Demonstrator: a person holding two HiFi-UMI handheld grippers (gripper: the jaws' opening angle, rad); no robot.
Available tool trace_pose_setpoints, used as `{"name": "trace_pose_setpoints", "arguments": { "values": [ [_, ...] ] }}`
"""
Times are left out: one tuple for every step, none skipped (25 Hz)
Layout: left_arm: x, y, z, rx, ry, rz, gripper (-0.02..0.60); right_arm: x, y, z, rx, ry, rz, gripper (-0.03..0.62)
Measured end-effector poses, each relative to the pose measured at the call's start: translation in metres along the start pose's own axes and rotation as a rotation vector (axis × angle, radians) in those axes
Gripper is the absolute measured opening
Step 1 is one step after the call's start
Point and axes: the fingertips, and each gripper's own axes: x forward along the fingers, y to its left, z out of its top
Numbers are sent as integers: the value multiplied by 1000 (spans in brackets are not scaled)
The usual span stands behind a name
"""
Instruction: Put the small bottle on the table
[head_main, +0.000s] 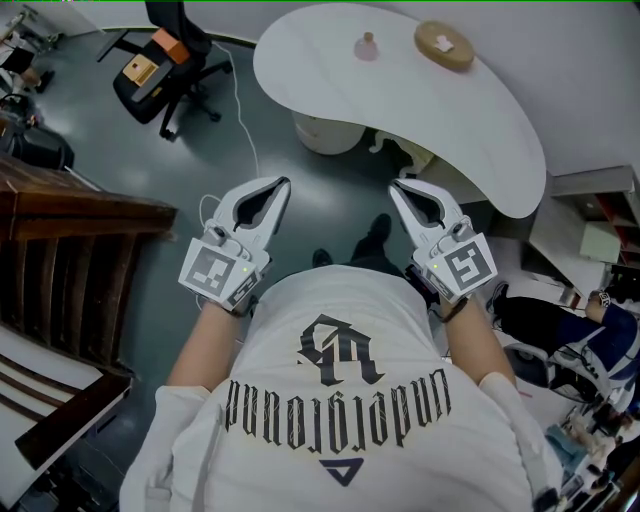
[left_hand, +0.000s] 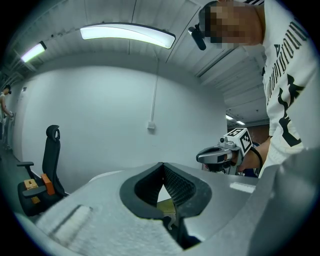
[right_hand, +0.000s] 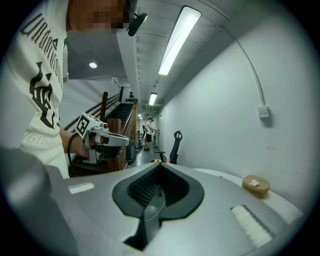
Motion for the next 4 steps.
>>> {"name": "trace_pose_setpoints", "arguments": {
  "values": [
    [1,2,-2,-2,1,0,6,3,-2,-1,1,0,0,2],
    [3,5,-4,-3,3,0,6,6,-3,-2,5,-1,0,2],
    [5,7,-7,-4,4,-1,6,10,-6,-3,10,-2,0,2],
    [8,10,-9,-6,6,-1,6,14,-8,-3,17,-4,-1,2]
  ]
}}
